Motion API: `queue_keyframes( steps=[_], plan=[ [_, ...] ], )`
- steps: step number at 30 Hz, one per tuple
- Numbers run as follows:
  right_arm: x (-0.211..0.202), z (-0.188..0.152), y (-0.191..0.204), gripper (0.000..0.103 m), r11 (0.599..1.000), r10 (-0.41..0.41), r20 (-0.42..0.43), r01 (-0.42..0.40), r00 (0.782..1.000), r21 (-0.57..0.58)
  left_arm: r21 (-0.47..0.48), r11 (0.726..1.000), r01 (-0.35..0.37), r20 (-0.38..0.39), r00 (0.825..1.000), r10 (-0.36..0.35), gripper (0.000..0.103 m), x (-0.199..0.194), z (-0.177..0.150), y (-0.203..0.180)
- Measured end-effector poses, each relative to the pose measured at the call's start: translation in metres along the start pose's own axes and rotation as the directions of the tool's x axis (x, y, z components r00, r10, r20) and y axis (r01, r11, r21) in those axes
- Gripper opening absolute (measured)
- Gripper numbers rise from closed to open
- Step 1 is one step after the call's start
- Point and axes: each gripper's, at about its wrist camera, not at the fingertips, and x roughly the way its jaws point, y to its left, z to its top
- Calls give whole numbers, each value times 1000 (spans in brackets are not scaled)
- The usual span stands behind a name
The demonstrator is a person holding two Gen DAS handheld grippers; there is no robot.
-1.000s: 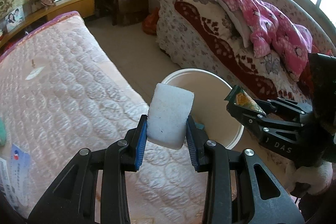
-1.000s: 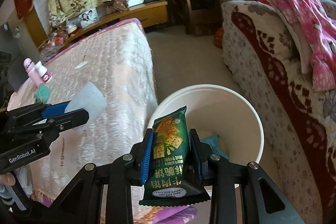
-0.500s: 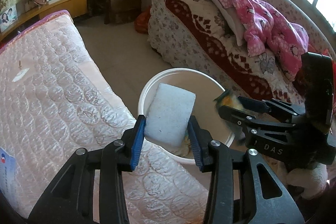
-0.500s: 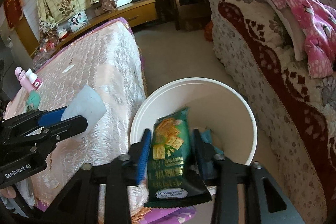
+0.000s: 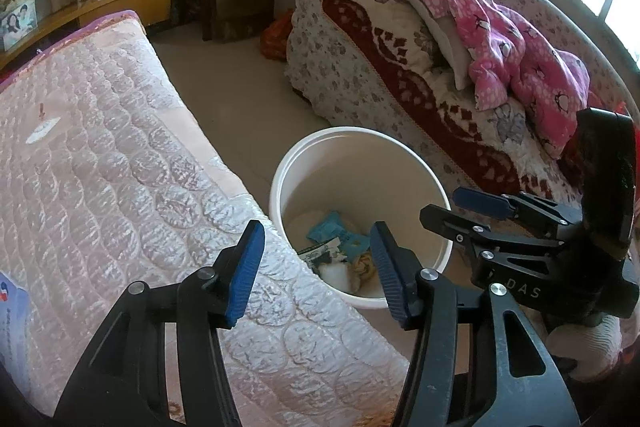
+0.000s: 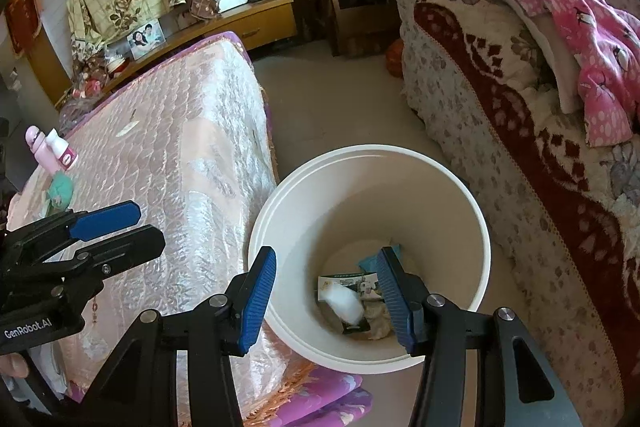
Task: Collect trash
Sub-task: 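Open both tools to drop the tissue and snack bag into the bucket, then move both tools back over the trash on the bed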
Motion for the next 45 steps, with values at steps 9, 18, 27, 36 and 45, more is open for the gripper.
queue_keyframes(
  steps=[9,18,27,36,45],
  plan=[
    [-3,0,16,51,1000,15,2,-15,1000,-16,-11,999,-43,24,999,43,53,-15,-4,10],
    [-16,7,43,60,998,36,30,-35,999,-56,-51,995,-91,55,994,94,53,-37,-13,31],
    [-22,16,89,61,989,86,37,-81,996,-122,-84,981,-177,90,979,185,53,-71,-26,62],
    [-20,20,145,62,973,135,26,-128,990,-191,-147,957,-252,118,956,270,53,-111,-44,106],
    [-16,21,200,63,950,182,8,-174,983,-261,-221,926,-306,125,933,338,53,-151,-68,152]
  ],
)
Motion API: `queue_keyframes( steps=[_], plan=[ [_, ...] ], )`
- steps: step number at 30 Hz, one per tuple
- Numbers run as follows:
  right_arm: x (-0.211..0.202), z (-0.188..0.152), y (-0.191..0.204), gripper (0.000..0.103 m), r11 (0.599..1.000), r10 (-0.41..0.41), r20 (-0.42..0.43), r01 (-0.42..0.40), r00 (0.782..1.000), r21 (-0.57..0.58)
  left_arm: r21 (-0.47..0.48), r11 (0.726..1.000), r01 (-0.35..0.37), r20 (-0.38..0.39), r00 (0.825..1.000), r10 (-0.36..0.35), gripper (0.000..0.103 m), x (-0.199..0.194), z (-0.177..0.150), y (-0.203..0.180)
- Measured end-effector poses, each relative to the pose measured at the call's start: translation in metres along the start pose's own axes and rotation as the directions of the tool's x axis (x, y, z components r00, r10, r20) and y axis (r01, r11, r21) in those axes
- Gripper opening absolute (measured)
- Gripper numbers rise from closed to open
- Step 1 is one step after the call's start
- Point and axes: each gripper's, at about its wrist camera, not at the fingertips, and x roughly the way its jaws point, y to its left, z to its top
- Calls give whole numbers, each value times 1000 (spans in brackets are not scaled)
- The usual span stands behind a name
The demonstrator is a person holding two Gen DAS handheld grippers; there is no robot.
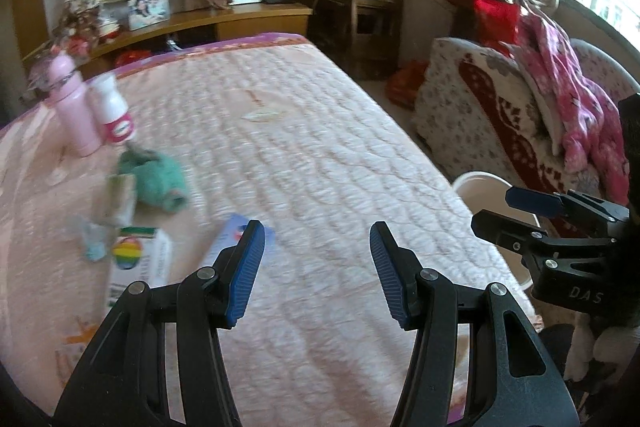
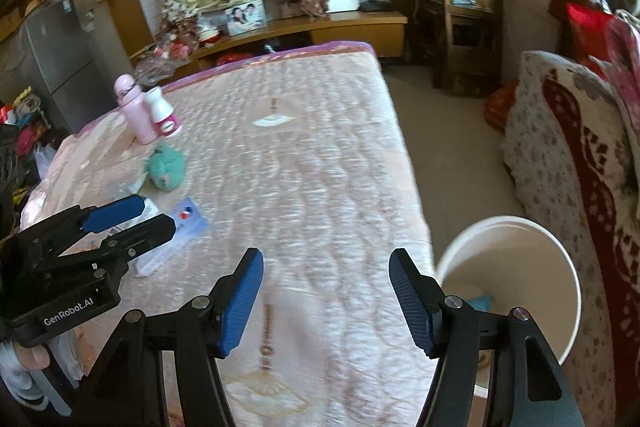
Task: Collect trash
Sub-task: 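Move both tools back over the trash on the bed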
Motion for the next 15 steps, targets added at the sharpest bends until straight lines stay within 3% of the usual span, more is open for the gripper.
queue_keyframes(
  steps=[15],
  plan=[
    [31,12,75,67,993,79,-34,-81,996,-85,-68,994,-81,-11,997,81,53,-34,-13,103]
  ],
)
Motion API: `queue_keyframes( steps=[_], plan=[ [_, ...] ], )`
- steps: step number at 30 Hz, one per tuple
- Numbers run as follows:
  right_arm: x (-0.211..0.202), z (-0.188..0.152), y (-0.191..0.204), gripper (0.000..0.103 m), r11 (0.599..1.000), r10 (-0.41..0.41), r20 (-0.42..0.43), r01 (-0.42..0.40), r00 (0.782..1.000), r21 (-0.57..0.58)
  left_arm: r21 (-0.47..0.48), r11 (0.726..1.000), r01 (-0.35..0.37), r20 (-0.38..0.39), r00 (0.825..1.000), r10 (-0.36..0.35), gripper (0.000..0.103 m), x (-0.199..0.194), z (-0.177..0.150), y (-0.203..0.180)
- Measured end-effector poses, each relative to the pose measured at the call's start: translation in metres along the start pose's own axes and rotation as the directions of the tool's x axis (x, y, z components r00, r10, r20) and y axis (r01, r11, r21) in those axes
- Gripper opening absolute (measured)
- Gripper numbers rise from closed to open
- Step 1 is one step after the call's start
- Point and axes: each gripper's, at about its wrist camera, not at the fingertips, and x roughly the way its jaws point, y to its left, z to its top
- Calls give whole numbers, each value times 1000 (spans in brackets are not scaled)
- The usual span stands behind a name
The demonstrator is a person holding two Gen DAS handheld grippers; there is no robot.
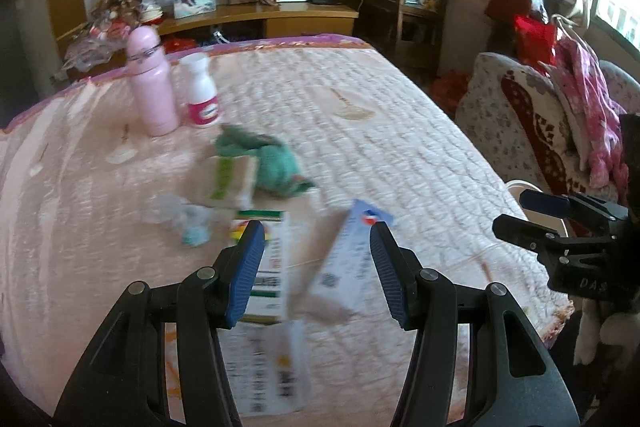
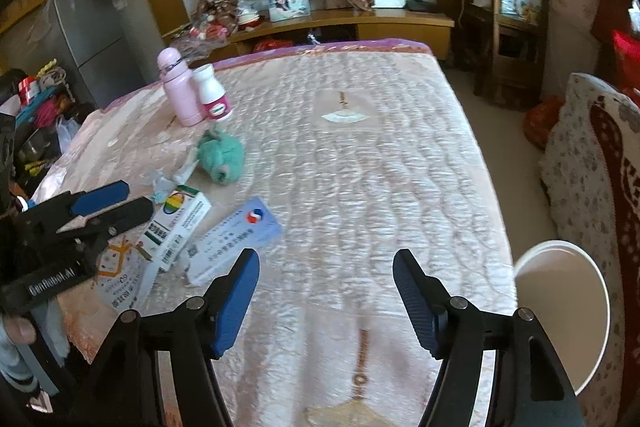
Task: Collect trash
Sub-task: 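Move both tools back over the trash on the bed, then grasp the clear plastic wrapper with the left tool while the right tool reaches for the white-green packet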
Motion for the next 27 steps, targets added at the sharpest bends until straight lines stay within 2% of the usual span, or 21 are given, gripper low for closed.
queue_keyframes(
  steps=[4,13,21,27],
  plan=[
    [9,5,13,67,1000,17,-11,-18,1000,-12,-14,1000,-21,-12,1000,21,53,-4,-5,29],
    [37,18,46,68,997,56,-45,-59,997,-56,-67,998,-3,-93,996,-4,55,10,-15,90],
    [56,28,77,68,990,90,-66,-97,994,-100,-84,996,-17,-117,993,7,55,37,-10,114],
    [66,31,83,68,990,99,-76,-106,992,-95,-119,993,14,-123,992,-28,55,65,2,127]
  ],
)
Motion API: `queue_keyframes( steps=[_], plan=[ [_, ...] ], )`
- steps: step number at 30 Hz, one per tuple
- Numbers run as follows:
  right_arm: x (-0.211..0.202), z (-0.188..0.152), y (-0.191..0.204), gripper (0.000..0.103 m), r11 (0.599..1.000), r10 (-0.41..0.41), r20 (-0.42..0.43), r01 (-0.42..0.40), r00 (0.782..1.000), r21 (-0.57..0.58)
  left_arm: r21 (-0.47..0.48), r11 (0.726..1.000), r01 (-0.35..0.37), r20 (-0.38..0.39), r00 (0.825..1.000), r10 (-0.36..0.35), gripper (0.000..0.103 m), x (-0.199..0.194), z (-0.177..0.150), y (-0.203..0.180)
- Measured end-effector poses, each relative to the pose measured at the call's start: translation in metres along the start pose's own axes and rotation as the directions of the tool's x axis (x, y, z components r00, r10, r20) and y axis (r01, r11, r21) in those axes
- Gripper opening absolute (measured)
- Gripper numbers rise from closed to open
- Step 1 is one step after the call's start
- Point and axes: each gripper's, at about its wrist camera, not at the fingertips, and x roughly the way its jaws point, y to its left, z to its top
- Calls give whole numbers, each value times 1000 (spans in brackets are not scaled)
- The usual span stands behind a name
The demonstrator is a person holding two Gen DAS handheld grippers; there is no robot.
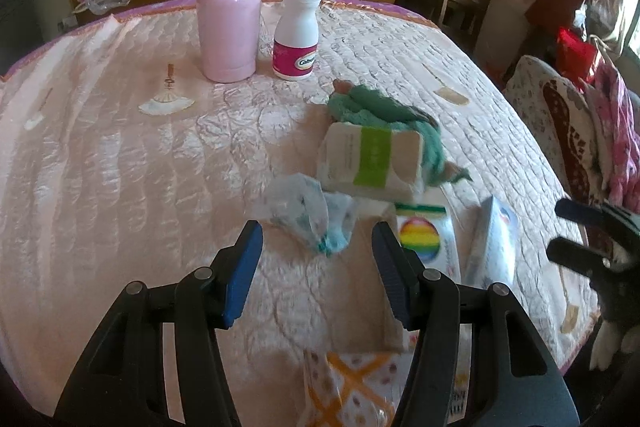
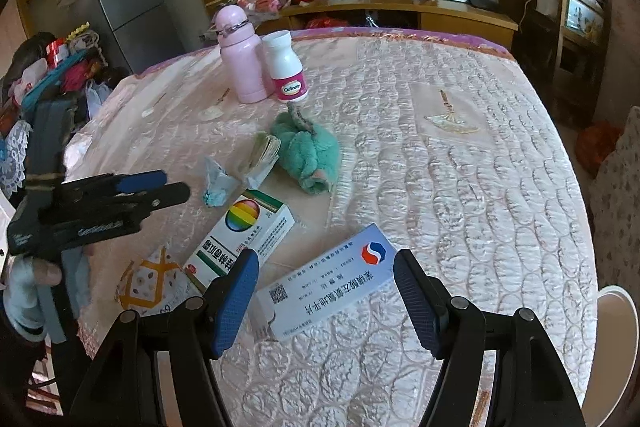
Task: Collect trash
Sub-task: 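Grasp the clear plastic wrapper with the left tool while the right tool reaches for the white-green packet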
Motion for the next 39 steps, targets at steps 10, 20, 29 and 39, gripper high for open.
queue_keyframes(
  steps=[10,20,29,39],
  plan=[
    [21,13,3,68,999,30,-26,-29,999,25,-18,999,46,-39,998,-46,54,39,16,6],
    [57,44,32,68,997,73,-36,-73,997,-11,-23,998,53,2,999,-53,9,20,15,21],
    [85,79,75,68,977,60,-53,-70,997,-201,-44,999,25,23,999,-24,9,-3,3,52],
    [137,82,97,68,881,-133,-117,64,984,-468,-63,998,23,27,999,-21,9,-16,-8,67]
  ],
)
